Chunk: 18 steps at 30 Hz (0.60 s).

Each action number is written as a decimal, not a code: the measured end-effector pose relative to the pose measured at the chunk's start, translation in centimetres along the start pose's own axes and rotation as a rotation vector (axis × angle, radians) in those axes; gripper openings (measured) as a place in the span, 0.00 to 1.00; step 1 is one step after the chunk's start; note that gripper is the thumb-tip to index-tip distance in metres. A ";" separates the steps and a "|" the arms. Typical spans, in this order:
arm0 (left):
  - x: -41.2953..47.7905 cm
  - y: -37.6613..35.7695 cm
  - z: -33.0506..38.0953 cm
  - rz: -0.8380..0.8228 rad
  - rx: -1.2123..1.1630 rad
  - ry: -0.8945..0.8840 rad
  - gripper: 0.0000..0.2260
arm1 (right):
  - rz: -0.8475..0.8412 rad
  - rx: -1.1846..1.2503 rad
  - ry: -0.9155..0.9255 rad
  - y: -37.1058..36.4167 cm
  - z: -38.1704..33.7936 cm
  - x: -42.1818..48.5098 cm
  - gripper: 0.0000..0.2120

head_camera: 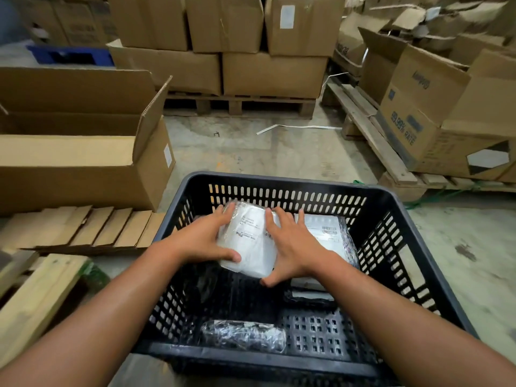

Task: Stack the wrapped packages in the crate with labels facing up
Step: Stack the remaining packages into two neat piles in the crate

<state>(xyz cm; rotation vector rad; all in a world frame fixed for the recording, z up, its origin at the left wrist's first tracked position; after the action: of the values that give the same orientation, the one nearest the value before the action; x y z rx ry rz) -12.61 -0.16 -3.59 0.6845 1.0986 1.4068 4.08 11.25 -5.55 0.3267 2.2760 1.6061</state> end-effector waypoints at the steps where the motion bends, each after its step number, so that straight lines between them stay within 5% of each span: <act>1: -0.1 -0.2 0.2 -0.023 0.061 -0.008 0.63 | -0.010 0.004 0.010 -0.1 0.2 0.2 0.76; 6: 0.0 -1.7 1.3 -0.130 0.216 0.033 0.72 | -0.047 -0.010 0.031 -0.2 0.7 1.0 0.75; 9: 0.2 -2.6 1.3 -0.152 0.449 0.146 0.67 | -0.077 -0.065 0.044 0.0 0.6 1.4 0.74; 18: 1.7 -7.7 1.6 -0.359 1.087 0.018 0.45 | -0.361 -0.494 0.062 -6.0 -1.6 2.3 0.75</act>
<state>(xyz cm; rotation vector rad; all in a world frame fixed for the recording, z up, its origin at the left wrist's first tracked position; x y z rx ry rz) -8.26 1.00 -10.22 1.1410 1.8897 0.4196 1.37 8.67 -10.98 -0.2452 1.7596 1.9099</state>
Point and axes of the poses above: each hand's wrist, its own x-axis towards the middle knuckle, its own y-axis out of the back of the hand, z = x × y, the point moved 5 cm from there along x, towards the middle knuckle, and after that the axes turned 10 degrees about x, right-handed, at the moved point
